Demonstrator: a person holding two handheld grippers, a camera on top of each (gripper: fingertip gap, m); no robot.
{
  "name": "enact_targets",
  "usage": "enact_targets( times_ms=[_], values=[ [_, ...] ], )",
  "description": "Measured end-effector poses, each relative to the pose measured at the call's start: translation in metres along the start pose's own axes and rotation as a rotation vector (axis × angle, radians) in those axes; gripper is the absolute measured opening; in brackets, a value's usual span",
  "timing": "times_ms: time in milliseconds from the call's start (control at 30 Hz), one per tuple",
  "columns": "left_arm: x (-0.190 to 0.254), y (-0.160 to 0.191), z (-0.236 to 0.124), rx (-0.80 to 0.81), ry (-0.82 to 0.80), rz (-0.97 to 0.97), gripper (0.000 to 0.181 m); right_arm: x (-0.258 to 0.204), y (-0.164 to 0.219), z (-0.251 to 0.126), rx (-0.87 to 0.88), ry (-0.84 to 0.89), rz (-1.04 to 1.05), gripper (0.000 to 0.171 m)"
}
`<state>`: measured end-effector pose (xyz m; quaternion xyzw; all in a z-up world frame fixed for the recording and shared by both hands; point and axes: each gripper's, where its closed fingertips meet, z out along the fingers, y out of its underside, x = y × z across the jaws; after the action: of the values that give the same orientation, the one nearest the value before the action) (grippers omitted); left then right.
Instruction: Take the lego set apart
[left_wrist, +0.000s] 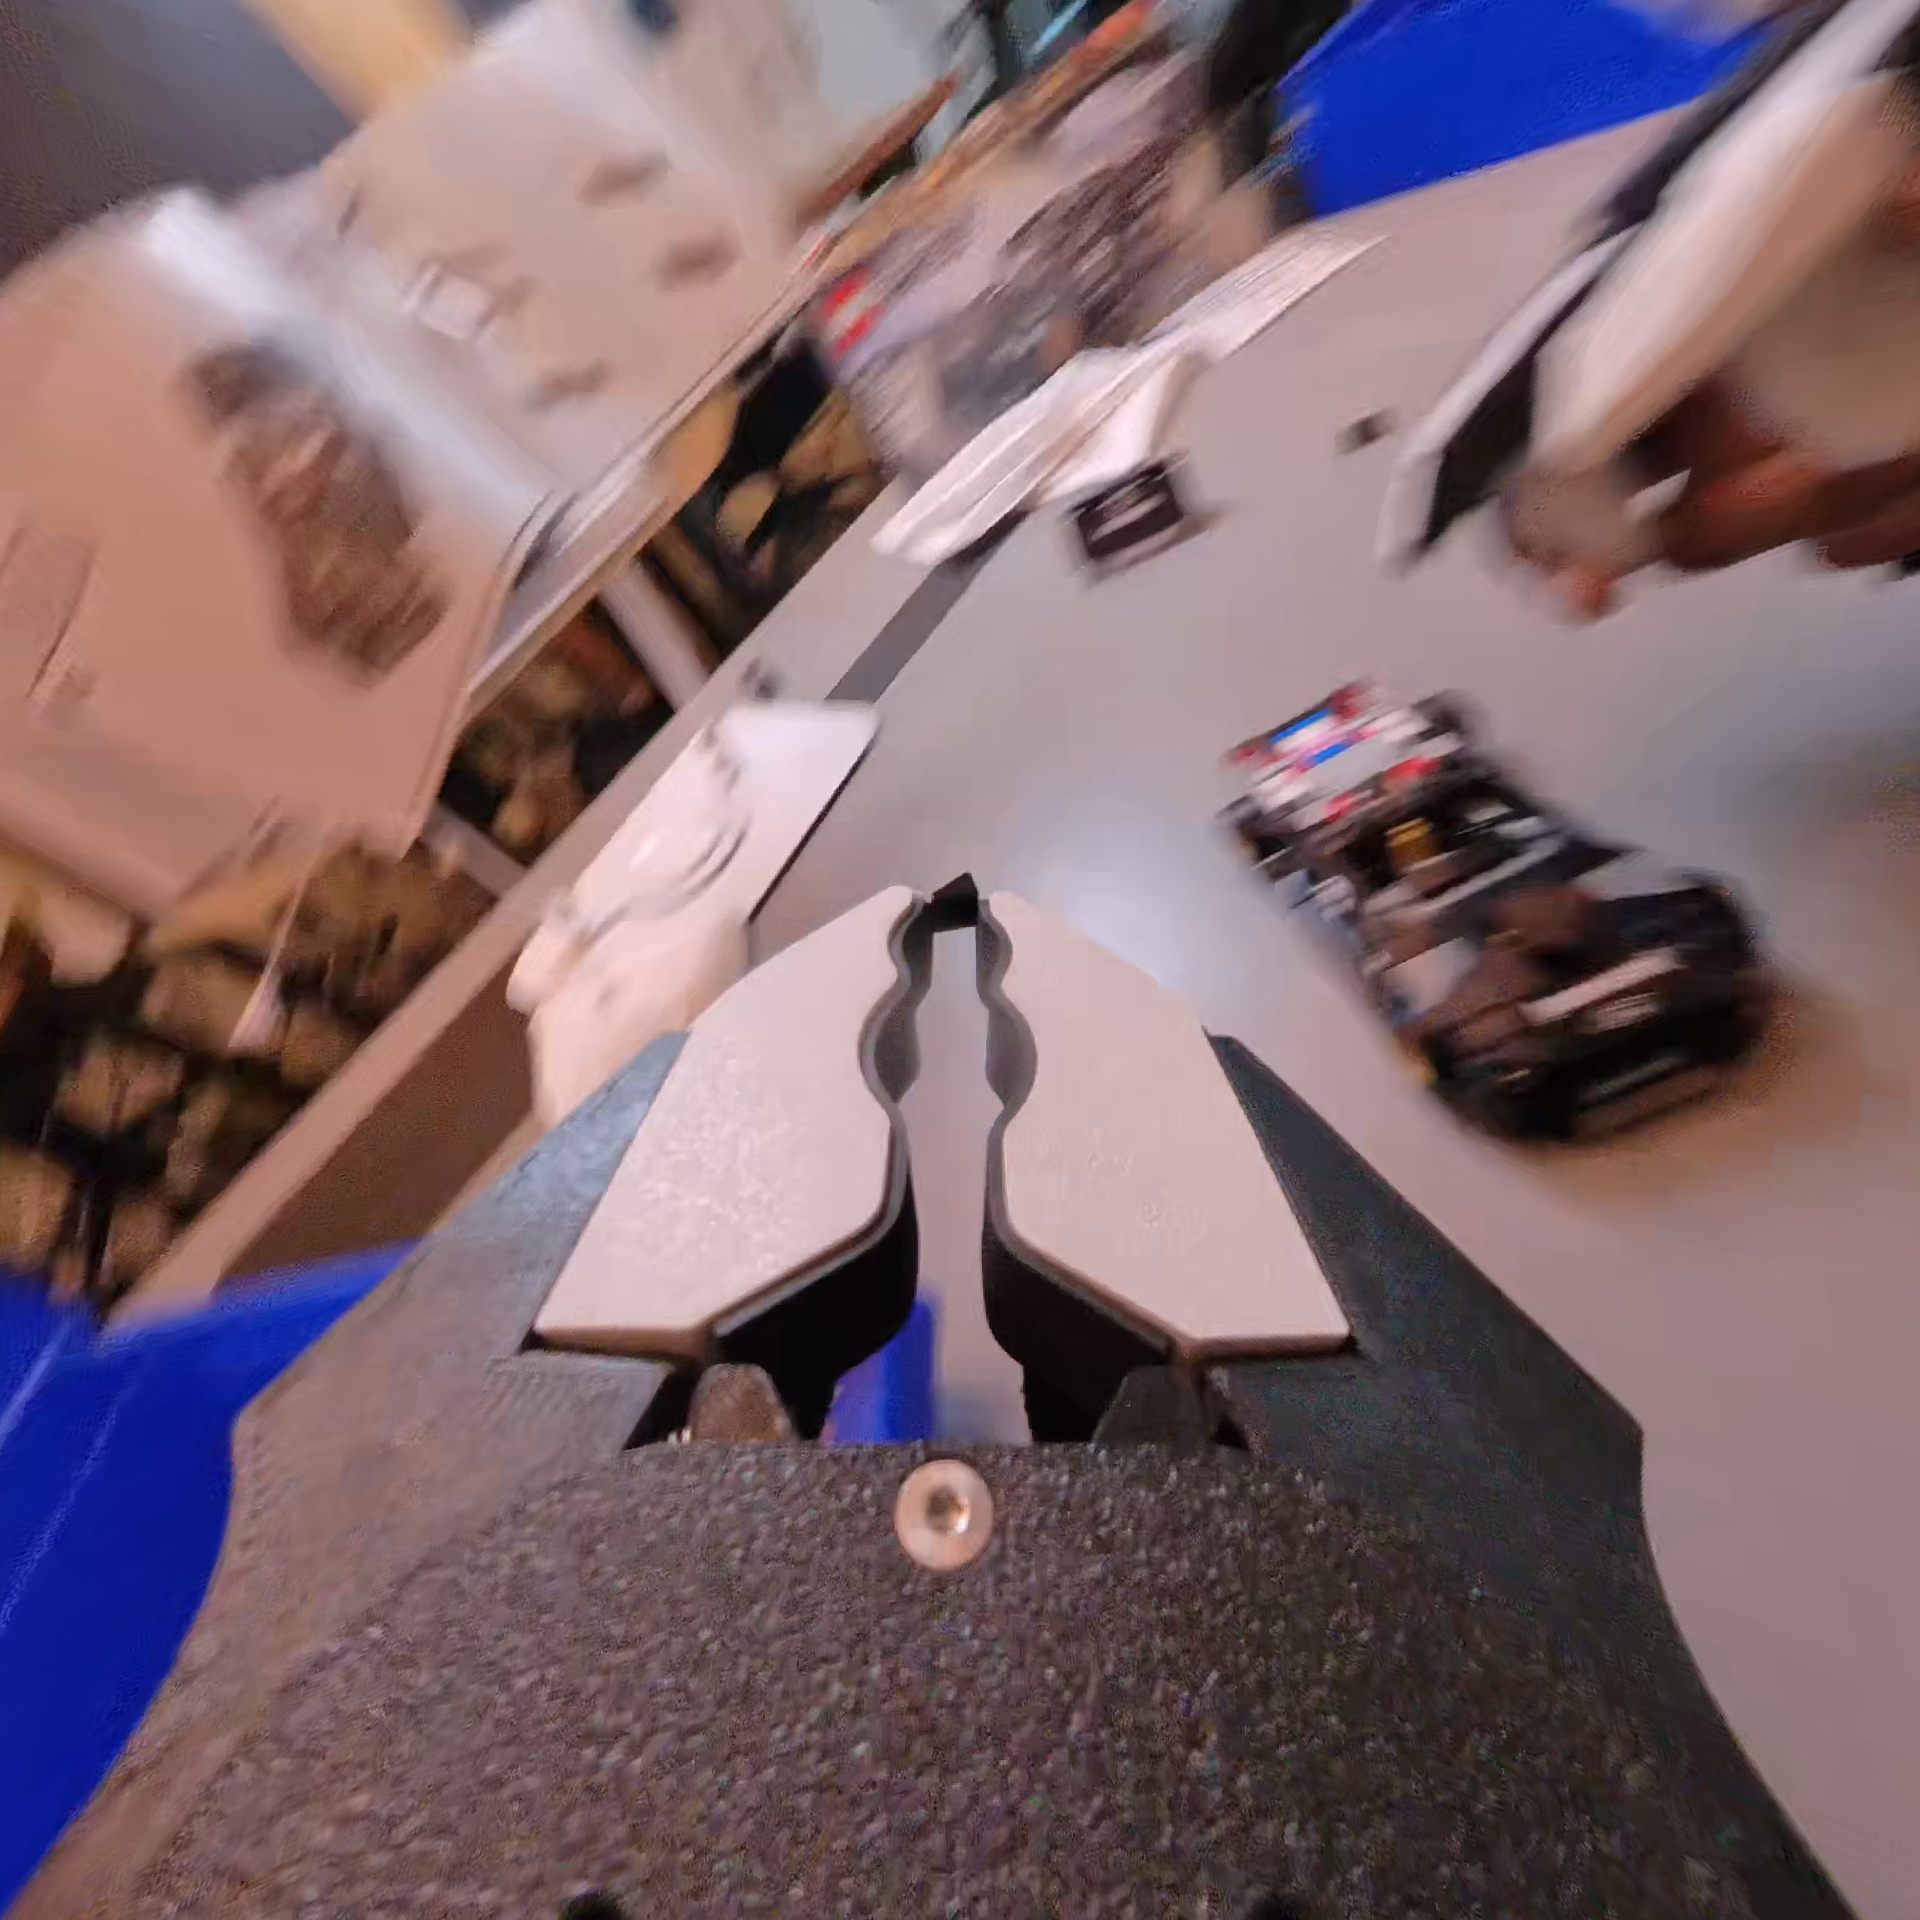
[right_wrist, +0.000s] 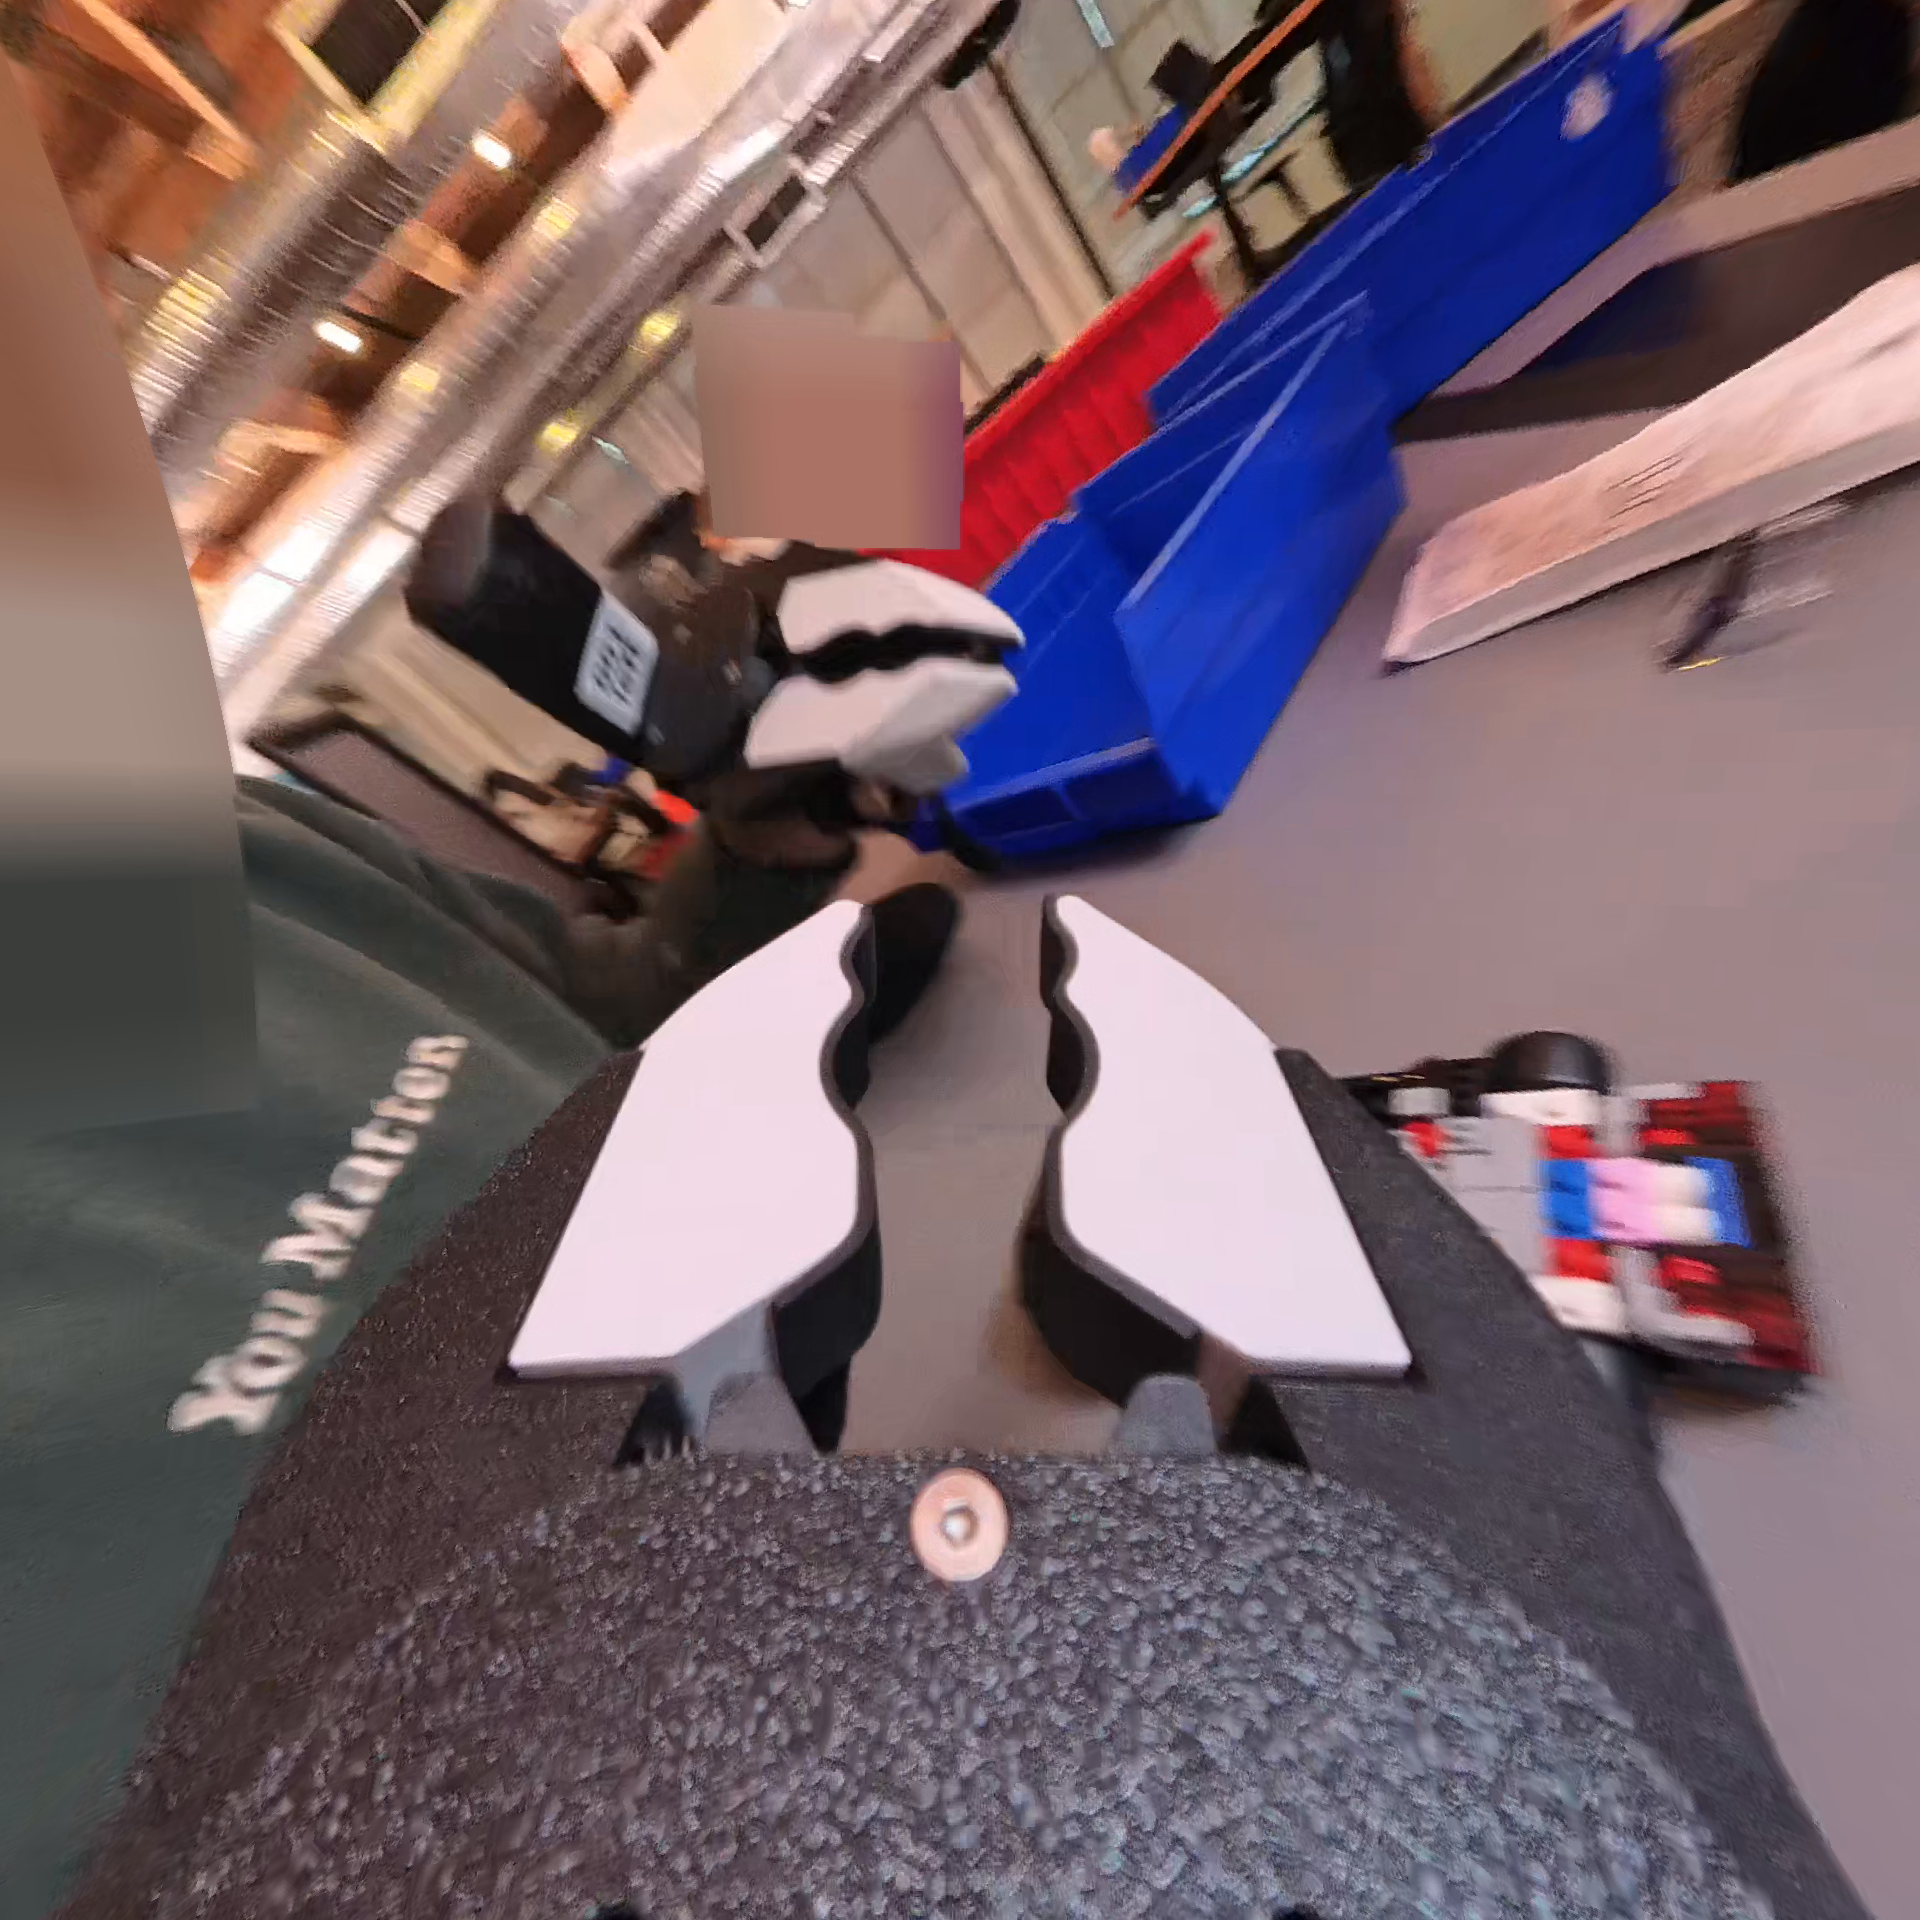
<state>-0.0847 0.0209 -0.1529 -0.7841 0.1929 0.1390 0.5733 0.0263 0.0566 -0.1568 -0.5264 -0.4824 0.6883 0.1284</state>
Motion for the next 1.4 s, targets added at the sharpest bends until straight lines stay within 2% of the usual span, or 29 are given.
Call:
enact_targets(
  times_ms=[100, 233, 433, 500, 600, 700, 800, 867, 967, 1133, 1233, 1400],
  values=[
    [-0.054, 0.054, -0.02, -0.184, -0.102, -0.255, 0.008, 0.024, -0.003, -0.013, -0.042, 0.185, -0.132, 0.028],
    [-0.071, 0.11, -0.035, -0.396, -0.13, -0.436, 0.01, 0.053, 0.018, -0.013, -0.171, 0.342, -0.218, 0.025],
    [-0.062, 0.131, -0.037, -0.476, -0.075, -0.532, 0.051, 0.074, 0.044, -0.007, -0.33, 0.46, -0.348, 0.023],
    [-0.064, 0.128, -0.037, -0.455, -0.087, -0.518, 0.059, 0.076, 0.048, -0.006, -0.361, 0.473, -0.37, 0.021],
    [-0.059, 0.093, -0.035, -0.295, -0.045, -0.437, 0.054, 0.076, 0.053, -0.007, -0.425, 0.502, -0.402, 0.017],
    [-0.017, 0.042, -0.025, -0.094, 0.159, -0.393, 0.049, 0.077, 0.061, -0.008, -0.516, 0.55, -0.407, 0.016],
    [0.047, 0.011, -0.008, -0.006, 0.422, -0.437, 0.061, 0.085, 0.067, -0.009, -0.606, 0.621, -0.443, 0.016],
    [0.088, 0.011, 0.009, -0.052, 0.541, -0.458, 0.076, 0.09, 0.068, -0.011, -0.655, 0.666, -0.477, 0.012],
    [0.129, 0.031, 0.035, -0.191, 0.554, -0.385, 0.094, 0.094, 0.067, -0.011, -0.698, 0.703, -0.503, 0.009],
    [0.161, 0.04, 0.056, -0.276, 0.568, -0.373, 0.095, 0.096, 0.066, -0.013, -0.765, 0.723, -0.501, 0.009],
    [0.161, 0.044, 0.063, -0.284, 0.505, -0.316, 0.09, 0.097, 0.066, -0.013, -0.796, 0.719, -0.529, 0.009],
    [0.161, 0.045, 0.064, -0.285, 0.489, -0.307, 0.09, 0.098, 0.066, -0.013, -0.786, 0.694, -0.588, 0.008]
  ],
)
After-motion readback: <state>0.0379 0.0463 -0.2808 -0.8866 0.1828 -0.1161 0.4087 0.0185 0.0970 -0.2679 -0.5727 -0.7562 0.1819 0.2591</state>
